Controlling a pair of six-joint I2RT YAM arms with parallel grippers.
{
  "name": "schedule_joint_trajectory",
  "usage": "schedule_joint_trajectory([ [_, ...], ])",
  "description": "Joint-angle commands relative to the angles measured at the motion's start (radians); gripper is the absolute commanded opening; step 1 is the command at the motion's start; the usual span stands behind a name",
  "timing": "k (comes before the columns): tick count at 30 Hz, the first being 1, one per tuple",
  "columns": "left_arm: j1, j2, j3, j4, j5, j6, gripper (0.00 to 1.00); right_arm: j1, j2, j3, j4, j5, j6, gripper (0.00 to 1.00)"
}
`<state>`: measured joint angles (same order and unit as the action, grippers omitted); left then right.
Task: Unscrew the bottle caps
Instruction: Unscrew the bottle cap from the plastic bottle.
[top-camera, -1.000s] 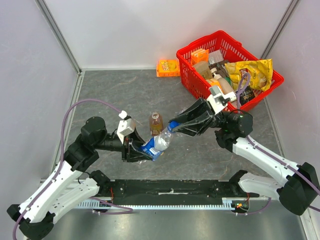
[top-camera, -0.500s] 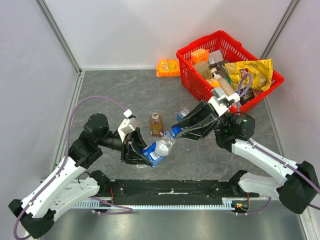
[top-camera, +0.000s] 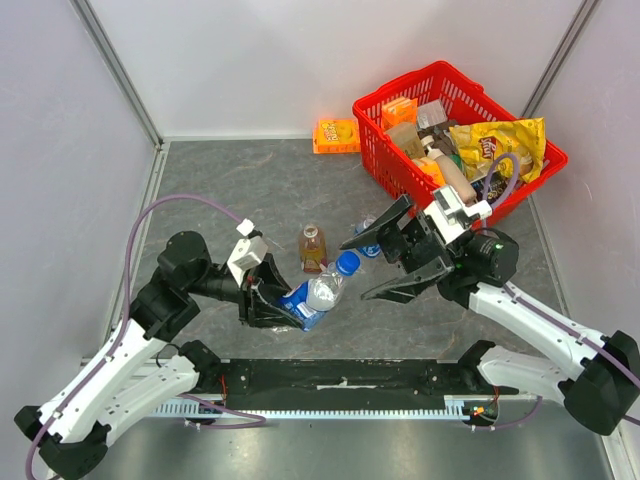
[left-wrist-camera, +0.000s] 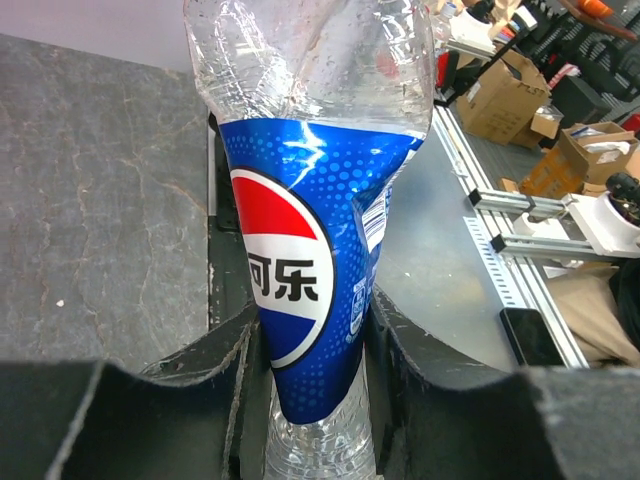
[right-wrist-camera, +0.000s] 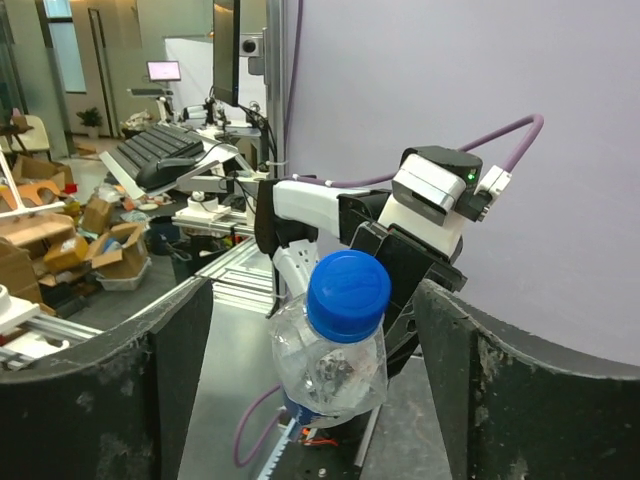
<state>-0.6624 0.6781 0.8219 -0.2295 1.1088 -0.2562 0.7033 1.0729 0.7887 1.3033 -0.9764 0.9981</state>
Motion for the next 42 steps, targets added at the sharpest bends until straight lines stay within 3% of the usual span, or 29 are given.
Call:
schedule_joint_trajectory([
  [1, 0.001, -0.014, 0.017, 0.027, -0.018, 0.058, 0.02, 0.005, -0.031, 0.041, 0.013, -0.035, -0.033, 0.91],
  [6, 0.003, -0.018, 0.013, 0.012, -0.033, 0.075, 0.02, 0.005, -0.057, 0.043, -0.042, -0.012, -0.073, 0.98],
  [11, 0.003, -0.032, 0.005, -0.028, -0.066, 0.106, 0.02, 0.004, -0.09, 0.061, -0.192, 0.041, -0.154, 0.98],
  [18, 0.003, -0.04, -0.017, -0.108, -0.208, 0.178, 0.02, 0.005, -0.142, 0.124, -0.574, 0.218, -0.338, 0.98],
  [25, 0.001, -0.012, -0.012, -0.148, -0.409, 0.215, 0.02, 0.005, -0.159, 0.144, -0.791, 0.427, -0.417, 0.98],
  [33, 0.003, 0.015, 0.043, -0.195, -0.687, 0.242, 0.02, 0.004, -0.145, 0.136, -0.809, 0.531, -0.391, 0.98],
  [42, 0.003, -0.015, 0.022, -0.163, -0.779, 0.255, 0.02, 0.004, -0.11, 0.144, -0.881, 0.666, -0.371, 0.98],
])
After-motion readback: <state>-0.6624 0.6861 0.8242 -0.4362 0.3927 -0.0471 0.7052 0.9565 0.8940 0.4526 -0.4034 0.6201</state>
